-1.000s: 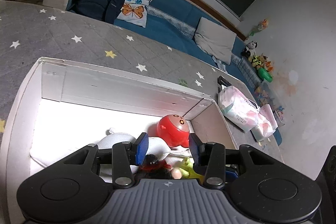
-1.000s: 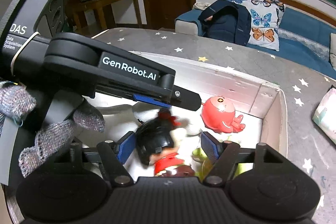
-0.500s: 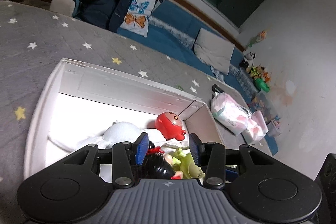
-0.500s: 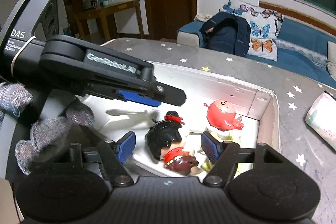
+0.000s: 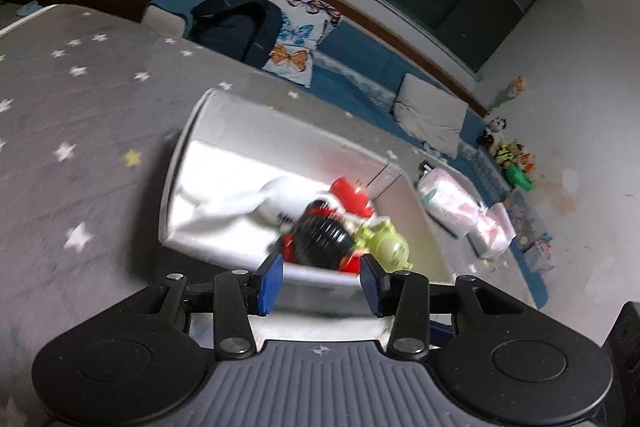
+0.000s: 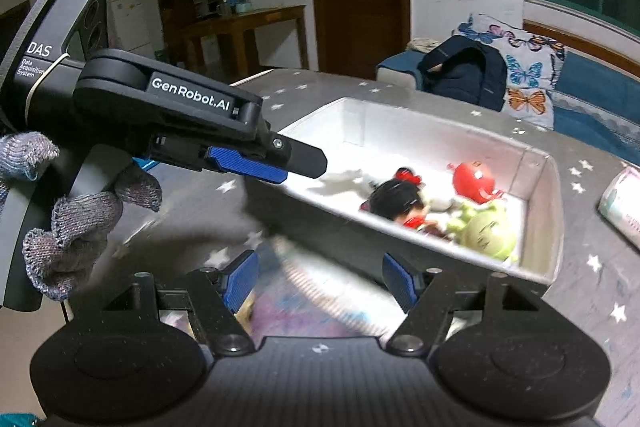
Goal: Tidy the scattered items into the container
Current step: 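Withdraw both grippers from the box toward the tan peanut toy, then close both grippers on the tan peanut toy from either side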
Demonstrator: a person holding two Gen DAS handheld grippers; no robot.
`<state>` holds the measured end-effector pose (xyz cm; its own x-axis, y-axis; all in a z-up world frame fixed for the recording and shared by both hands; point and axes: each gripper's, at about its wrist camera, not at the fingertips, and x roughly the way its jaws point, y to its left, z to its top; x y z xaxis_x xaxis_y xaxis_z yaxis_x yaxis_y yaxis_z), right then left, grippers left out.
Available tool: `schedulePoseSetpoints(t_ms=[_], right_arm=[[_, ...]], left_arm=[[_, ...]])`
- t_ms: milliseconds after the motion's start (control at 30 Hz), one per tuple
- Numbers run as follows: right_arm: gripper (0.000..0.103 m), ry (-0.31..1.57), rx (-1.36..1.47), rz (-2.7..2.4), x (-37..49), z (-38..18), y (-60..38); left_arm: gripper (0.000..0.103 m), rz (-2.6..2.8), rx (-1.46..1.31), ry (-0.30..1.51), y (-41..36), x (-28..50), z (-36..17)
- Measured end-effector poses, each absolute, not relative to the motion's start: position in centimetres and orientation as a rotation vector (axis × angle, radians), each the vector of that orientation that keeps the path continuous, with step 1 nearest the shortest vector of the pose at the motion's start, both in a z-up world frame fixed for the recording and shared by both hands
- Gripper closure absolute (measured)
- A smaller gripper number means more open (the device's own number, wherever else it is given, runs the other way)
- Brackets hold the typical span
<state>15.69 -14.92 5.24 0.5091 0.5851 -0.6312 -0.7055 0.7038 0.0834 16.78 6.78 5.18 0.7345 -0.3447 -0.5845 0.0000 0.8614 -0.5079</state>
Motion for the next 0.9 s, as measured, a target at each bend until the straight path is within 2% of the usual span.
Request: schedulePoseSetpoints(t_ms=[333, 900], right_arm=[[0.033, 0.701, -0.226, 0.851, 12.5, 3.6, -13.1], [0.033, 0.758, -0.22, 0.859, 11.2, 0.6, -11.2]], left_arm=[[0.058, -0.155, -0.57, 0.766, 7.9, 11.9, 2.9], [0.058, -0.129, -0.63, 0.826, 8.7, 9.8, 0.6]])
